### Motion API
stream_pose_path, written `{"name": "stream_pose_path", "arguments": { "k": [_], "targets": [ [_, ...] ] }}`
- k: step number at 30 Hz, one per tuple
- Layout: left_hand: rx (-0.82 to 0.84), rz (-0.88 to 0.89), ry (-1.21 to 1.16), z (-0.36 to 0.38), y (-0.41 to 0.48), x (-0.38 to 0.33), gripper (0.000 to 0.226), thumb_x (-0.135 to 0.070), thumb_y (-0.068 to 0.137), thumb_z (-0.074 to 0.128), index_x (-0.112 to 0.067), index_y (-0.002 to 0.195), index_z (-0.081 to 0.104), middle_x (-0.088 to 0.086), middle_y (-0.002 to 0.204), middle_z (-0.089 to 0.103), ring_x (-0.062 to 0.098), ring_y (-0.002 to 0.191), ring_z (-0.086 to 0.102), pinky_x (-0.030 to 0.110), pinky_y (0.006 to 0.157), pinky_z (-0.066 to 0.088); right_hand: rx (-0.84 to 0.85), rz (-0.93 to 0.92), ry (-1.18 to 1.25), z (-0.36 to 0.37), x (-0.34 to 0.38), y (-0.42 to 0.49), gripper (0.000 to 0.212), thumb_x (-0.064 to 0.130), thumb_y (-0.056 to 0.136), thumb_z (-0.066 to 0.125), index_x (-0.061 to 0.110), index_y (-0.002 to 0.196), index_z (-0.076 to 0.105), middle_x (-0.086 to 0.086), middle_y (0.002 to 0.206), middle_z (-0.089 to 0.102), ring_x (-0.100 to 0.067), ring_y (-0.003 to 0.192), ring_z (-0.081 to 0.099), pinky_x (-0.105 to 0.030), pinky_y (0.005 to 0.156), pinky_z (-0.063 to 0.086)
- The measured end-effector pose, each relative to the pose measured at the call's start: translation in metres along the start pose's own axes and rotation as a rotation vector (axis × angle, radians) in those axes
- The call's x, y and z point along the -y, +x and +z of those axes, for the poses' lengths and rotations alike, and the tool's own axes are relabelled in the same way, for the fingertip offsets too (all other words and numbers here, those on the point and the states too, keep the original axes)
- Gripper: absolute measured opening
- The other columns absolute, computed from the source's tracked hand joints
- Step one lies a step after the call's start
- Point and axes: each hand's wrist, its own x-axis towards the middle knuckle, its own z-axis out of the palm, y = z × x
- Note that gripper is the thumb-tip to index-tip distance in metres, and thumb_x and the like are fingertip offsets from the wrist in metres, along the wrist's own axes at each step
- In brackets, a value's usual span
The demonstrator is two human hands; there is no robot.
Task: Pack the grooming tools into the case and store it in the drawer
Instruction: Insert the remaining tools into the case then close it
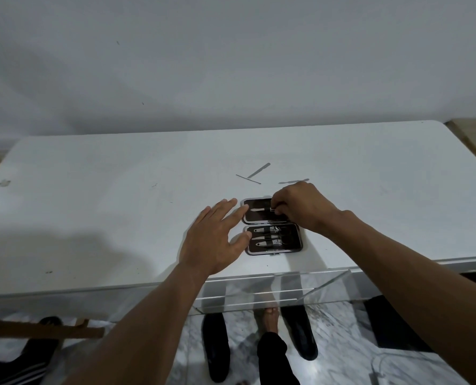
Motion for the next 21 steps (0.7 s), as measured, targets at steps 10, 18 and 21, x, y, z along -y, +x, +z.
{"name": "stream_pose_path", "arguments": {
  "k": [10, 18, 21],
  "targets": [
    [-0.003, 0.001, 0.007, 0.000, 0.000, 0.000, 0.058, -0.056, 0.091, 0.041, -0.036, 0.145, 0.034, -0.009, 0.153, 0.034, 0.008, 0.142, 0.023, 0.030, 0.115, 0.015, -0.001, -0.026, 0.005, 0.002, 0.004, -0.001, 0.023, 0.010, 0.087, 0.058, 0.018, 0.103, 0.072, -0.009, 0.099, 0.073, -0.028, 0.091, 0.064, -0.032, 0.077, 0.050],
    [0.011, 0.006, -0.003, 0.000, 0.000, 0.001, 0.059, -0.058, 0.092, 0.037, -0.036, 0.146, 0.032, -0.009, 0.153, 0.034, 0.008, 0.142, 0.022, 0.029, 0.115, 0.013, -0.096, -0.012, 0.004, -0.009, -0.003, -0.006, 0.016, 0.014, 0.090, 0.056, 0.012, 0.094, 0.071, -0.005, 0.092, 0.073, -0.027, 0.088, 0.063, -0.030, 0.073, 0.044],
    [0.012, 0.003, -0.001, 0.001, 0.001, 0.001, 0.060, -0.059, 0.091, 0.036, -0.036, 0.147, 0.031, -0.009, 0.153, 0.033, 0.009, 0.143, 0.022, 0.030, 0.115, 0.014, -0.142, 0.069, -0.042, -0.013, -0.015, -0.004, 0.018, 0.016, 0.091, 0.055, 0.009, 0.098, 0.070, -0.009, 0.099, 0.074, -0.030, 0.093, 0.064, -0.034, 0.079, 0.049]
  ]
}}
